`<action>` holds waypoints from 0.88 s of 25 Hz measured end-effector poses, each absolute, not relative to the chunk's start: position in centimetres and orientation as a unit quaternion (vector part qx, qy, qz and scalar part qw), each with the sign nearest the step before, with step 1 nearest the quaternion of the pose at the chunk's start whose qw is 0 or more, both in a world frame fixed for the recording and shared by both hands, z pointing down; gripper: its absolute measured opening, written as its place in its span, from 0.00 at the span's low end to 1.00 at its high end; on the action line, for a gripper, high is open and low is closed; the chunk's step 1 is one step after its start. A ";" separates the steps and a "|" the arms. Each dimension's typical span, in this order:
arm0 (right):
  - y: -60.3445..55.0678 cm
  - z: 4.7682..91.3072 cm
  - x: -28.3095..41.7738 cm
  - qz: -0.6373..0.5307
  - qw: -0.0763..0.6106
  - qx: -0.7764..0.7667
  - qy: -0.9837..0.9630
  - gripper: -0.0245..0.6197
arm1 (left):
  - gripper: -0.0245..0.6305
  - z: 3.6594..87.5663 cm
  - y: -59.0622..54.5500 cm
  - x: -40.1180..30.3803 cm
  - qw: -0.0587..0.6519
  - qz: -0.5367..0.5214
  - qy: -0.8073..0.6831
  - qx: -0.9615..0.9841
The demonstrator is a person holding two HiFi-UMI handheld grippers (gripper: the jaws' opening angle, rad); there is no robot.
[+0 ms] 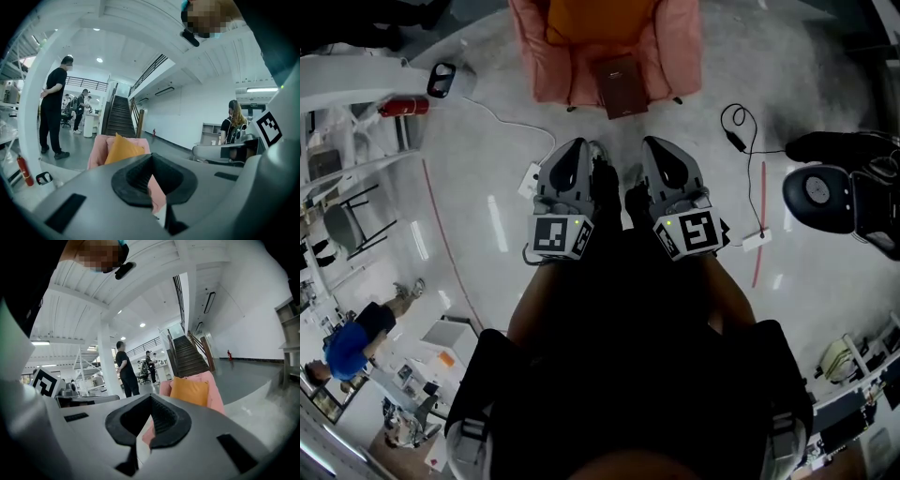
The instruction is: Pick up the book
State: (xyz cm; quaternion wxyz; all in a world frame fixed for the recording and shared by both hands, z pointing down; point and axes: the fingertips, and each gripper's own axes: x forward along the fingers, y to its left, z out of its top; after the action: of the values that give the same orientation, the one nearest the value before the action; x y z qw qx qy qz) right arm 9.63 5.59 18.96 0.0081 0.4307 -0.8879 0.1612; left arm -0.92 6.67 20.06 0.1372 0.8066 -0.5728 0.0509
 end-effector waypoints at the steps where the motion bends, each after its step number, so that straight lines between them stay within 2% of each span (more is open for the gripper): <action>1: 5.3 19.3 9.4 0.163 0.010 0.432 -0.887 0.04 | 0.05 20.3 6.3 -1.1 0.137 0.050 -0.572 0.807; 22: -2.1 31.6 4.7 0.233 0.070 0.472 -0.847 0.04 | 0.05 31.3 -1.5 -6.8 0.199 0.039 -0.599 0.774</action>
State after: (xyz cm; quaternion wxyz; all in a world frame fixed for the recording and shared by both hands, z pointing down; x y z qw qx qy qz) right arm 4.65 -2.07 31.59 0.0701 0.4716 -0.8475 0.2334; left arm -6.81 -1.47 31.34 0.1993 0.7744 -0.5993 0.0389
